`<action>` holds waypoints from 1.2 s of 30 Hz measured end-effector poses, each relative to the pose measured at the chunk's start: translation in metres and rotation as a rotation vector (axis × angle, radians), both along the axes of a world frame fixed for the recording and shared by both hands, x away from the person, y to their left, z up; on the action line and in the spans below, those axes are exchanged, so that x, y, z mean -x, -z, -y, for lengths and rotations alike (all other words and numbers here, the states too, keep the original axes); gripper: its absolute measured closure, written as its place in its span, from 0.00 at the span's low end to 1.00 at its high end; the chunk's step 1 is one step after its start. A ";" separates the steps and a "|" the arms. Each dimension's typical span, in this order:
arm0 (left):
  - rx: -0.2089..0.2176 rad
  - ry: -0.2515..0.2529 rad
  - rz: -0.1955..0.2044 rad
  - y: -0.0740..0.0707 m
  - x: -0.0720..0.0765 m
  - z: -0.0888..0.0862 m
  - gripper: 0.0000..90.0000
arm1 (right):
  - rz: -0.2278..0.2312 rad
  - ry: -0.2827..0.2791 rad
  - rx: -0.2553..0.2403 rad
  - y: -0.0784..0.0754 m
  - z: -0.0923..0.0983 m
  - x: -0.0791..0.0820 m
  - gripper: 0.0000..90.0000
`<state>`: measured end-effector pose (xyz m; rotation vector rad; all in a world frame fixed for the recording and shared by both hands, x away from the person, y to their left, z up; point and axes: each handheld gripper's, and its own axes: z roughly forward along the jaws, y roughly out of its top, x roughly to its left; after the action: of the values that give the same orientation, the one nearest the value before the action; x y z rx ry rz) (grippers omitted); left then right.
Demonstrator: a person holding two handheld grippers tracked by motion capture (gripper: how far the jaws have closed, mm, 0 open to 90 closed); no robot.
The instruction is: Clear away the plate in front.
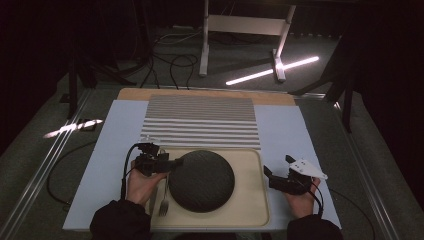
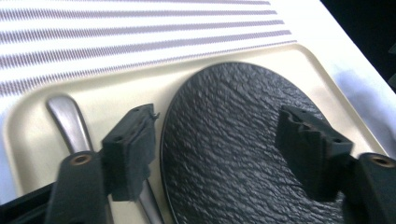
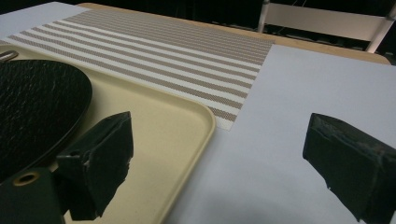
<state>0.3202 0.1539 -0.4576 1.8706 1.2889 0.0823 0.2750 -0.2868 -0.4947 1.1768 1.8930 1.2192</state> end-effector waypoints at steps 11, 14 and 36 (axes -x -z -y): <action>-0.092 -0.046 0.152 -0.010 0.002 -0.026 0.15 | -0.010 -0.030 -0.010 -0.002 -0.002 0.002 0.10; -0.115 -0.068 0.195 -0.012 0.007 -0.035 0.11 | -0.012 -0.046 -0.025 -0.004 -0.002 0.004 0.10; -0.168 -0.132 0.400 0.004 0.042 -0.091 0.00 | -0.006 -0.080 -0.036 -0.004 0.000 0.024 0.10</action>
<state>0.2787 0.2445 -0.4612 1.7877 1.1485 0.6198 0.2507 -0.2869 -0.4911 1.1345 1.9463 1.2985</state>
